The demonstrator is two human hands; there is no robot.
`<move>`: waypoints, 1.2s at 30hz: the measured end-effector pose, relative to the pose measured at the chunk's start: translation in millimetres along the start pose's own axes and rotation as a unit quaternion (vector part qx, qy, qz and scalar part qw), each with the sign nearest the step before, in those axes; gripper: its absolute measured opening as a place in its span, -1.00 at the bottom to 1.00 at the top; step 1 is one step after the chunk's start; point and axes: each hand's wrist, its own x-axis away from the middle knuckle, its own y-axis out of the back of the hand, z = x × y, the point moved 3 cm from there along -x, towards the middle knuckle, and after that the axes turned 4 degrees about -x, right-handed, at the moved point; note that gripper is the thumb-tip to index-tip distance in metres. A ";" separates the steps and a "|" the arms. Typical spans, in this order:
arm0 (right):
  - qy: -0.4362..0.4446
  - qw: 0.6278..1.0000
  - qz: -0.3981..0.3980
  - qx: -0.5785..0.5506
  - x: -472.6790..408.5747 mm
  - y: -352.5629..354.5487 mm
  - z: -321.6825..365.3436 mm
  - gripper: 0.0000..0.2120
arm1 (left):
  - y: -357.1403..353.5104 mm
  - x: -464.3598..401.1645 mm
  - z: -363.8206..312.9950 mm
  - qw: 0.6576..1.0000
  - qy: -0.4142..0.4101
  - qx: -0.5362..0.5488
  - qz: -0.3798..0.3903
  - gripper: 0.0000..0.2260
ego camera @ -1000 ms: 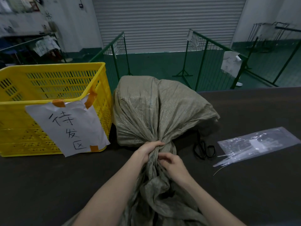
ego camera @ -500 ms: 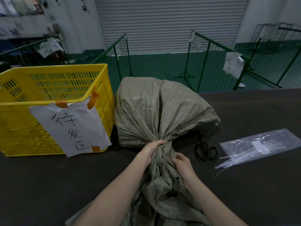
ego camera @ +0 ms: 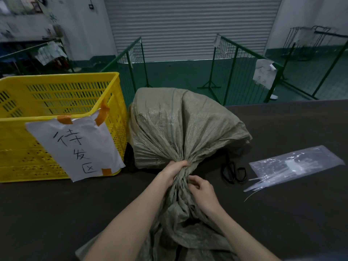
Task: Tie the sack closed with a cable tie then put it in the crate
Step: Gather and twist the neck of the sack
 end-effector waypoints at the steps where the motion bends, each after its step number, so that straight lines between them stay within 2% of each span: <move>1: -0.010 1.000 -0.026 -0.012 -2.8 4.8 -3.4 -0.77 | -0.7 0.9 -0.5 1.000 -0.014 -0.008 -0.021 -0.71; 4: -0.073 0.978 -0.123 -0.150 -15.3 22.2 -14.9 -0.80 | -3.4 1.4 -0.5 0.998 -0.037 -0.024 -0.044 -0.61; 6: -0.111 0.957 -0.146 -0.226 -28.8 32.0 -17.2 -0.85 | -1.5 1.8 -0.4 0.997 -0.045 -0.030 -0.049 -0.60; 7: -0.132 0.950 -0.135 -0.249 -36.7 34.9 -15.9 -0.90 | -0.5 2.9 0.1 0.997 -0.050 -0.032 -0.046 -0.60; 8: -0.158 0.944 -0.110 -0.270 -46.1 35.4 -15.2 -0.85 | -0.2 5.9 0.8 0.997 -0.051 -0.034 -0.047 -0.61; 12: -0.237 0.940 0.026 -0.245 -77.9 26.4 -3.6 -0.37 | 2.3 12.8 4.4 0.997 -0.053 -0.044 -0.041 -0.67; 14: -0.239 0.943 0.072 -0.220 -88.7 17.0 5.7 -0.21 | 2.0 18.8 3.3 0.996 -0.054 -0.062 -0.025 -0.70; 15: -0.229 0.944 0.089 -0.220 -93.3 12.1 12.3 -0.20 | 2.8 21.0 2.9 0.996 -0.055 -0.071 -0.017 -0.71; 17: -0.205 0.942 0.104 -0.244 -98.9 5.7 28.5 -0.35 | 3.6 25.2 2.7 0.993 -0.060 -0.098 -0.007 -0.77; 19: -0.197 0.936 0.116 -0.269 -106.2 1.5 38.6 -0.49 | 5.7 23.7 5.5 0.987 -0.071 -0.142 -0.001 -0.71; 22: -0.212 0.930 0.146 -0.261 -110.0 -5.3 47.0 -0.53 | 6.3 22.8 12.9 0.972 -0.069 -0.226 0.012 -0.47; 25: -0.200 0.937 0.160 -0.238 -109.4 -13.1 50.8 -0.71 | 13.1 -2.6 32.9 0.958 -0.071 -0.277 -0.006 -0.14; 28: -0.175 0.933 0.196 -0.246 -103.6 -17.6 51.3 -0.87 | 19.5 -20.0 44.6 0.948 -0.067 -0.310 -0.021 -0.05; 32: -0.158 0.921 0.239 -0.263 -97.0 -11.7 41.6 -0.72 | 8.6 23.5 25.6 0.955 -0.054 -0.291 -0.022 -0.28; 36: -0.159 0.898 0.276 -0.303 -96.5 -8.4 31.7 -0.50 | 5.2 28.2 32.1 0.971 -0.023 -0.232 -0.059 -0.12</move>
